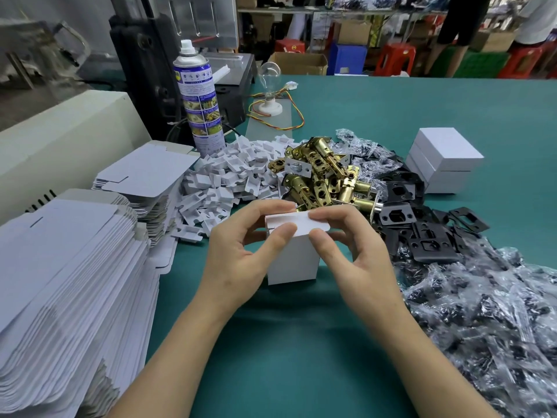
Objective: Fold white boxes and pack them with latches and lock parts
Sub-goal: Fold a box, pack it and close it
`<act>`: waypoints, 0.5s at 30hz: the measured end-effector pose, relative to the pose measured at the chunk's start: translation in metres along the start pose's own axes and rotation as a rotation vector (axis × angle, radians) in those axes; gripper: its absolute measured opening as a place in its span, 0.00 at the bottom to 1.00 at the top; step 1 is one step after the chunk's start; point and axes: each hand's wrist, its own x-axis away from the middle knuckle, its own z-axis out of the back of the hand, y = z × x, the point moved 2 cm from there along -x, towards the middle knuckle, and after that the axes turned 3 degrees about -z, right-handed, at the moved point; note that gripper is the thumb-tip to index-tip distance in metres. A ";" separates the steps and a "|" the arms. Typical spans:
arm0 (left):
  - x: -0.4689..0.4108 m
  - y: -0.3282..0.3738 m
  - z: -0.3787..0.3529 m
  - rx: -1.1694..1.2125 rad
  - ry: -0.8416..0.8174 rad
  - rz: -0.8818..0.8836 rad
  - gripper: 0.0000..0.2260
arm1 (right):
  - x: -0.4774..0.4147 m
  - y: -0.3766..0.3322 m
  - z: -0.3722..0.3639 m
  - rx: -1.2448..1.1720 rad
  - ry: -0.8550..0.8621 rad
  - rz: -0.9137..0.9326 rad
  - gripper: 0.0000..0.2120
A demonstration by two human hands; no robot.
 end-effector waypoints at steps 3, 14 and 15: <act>0.000 0.001 0.000 -0.009 0.015 0.001 0.08 | -0.001 -0.002 -0.002 -0.030 0.001 -0.013 0.08; -0.002 -0.003 0.003 0.042 -0.010 0.038 0.11 | -0.005 0.000 -0.008 -0.002 0.067 -0.038 0.08; -0.002 -0.003 0.003 0.040 -0.005 0.031 0.10 | -0.006 0.000 -0.009 -0.010 0.072 -0.040 0.08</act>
